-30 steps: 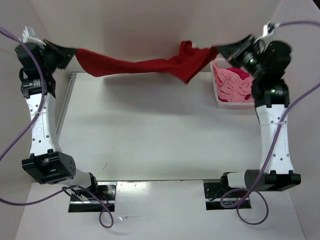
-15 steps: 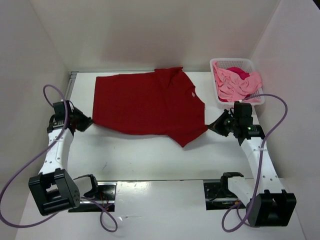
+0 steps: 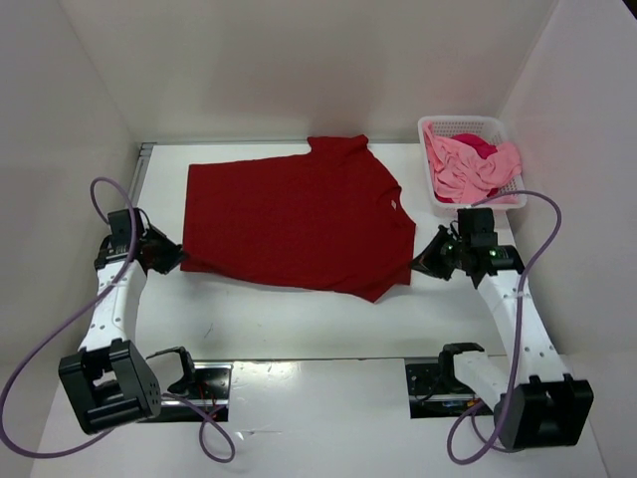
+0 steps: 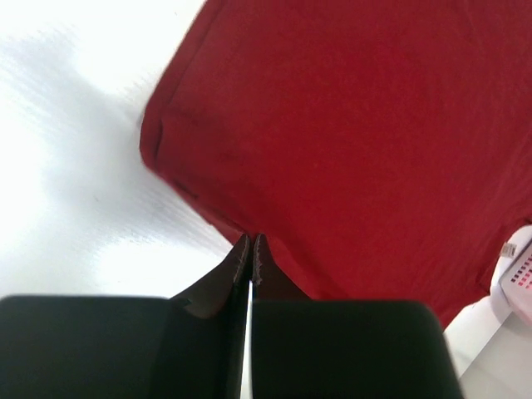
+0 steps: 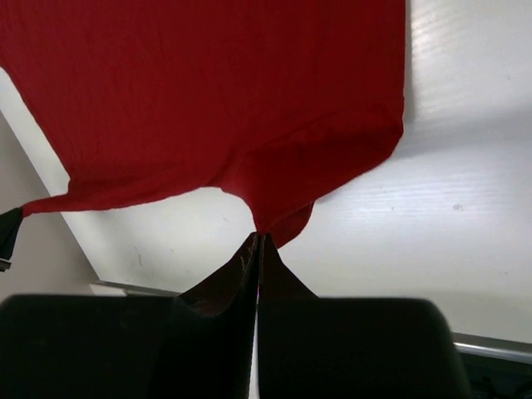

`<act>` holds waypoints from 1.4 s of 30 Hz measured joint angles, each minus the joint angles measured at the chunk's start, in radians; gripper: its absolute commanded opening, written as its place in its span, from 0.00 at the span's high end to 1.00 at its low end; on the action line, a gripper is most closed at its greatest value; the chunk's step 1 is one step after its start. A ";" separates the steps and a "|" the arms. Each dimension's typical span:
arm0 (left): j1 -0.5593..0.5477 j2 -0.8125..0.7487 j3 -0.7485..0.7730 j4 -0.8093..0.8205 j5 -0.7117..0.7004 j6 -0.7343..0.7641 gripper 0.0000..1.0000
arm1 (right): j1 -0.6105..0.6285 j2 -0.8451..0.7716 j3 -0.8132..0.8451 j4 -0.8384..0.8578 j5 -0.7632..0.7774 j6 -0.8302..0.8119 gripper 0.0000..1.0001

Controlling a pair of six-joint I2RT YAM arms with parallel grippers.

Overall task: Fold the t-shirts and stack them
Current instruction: Flatten out the tshirt, then fold the flattened tshirt in 1/3 of the way

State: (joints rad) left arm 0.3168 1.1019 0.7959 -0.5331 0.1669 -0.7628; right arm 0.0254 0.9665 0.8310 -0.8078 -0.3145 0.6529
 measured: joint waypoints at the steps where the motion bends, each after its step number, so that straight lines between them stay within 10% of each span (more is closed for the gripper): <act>1: 0.005 0.022 0.001 0.016 0.003 -0.002 1.00 | 0.000 0.021 0.011 0.013 0.000 0.000 1.00; 26: 0.013 0.610 0.326 0.298 0.018 -0.115 0.91 | 0.003 1.075 0.974 0.259 0.097 0.002 1.00; 29: 0.011 0.684 0.370 0.316 0.032 -0.116 0.70 | 0.007 1.130 1.016 0.251 0.112 0.001 0.81; 35: 0.014 0.660 0.327 0.333 0.030 -0.124 0.65 | 0.026 1.142 1.030 0.248 0.136 -0.019 0.60; 39: 0.037 0.460 0.171 0.333 0.028 -0.130 0.65 | 0.040 0.997 0.829 0.296 0.155 -0.034 0.95; 42: 0.050 0.371 0.087 0.339 0.032 -0.134 0.59 | 0.043 0.835 0.621 0.323 0.166 -0.026 1.00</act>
State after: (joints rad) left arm 0.3672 1.4727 0.8829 -0.1940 0.1993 -0.8963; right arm 0.0681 1.8011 1.4521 -0.4850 -0.1486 0.6273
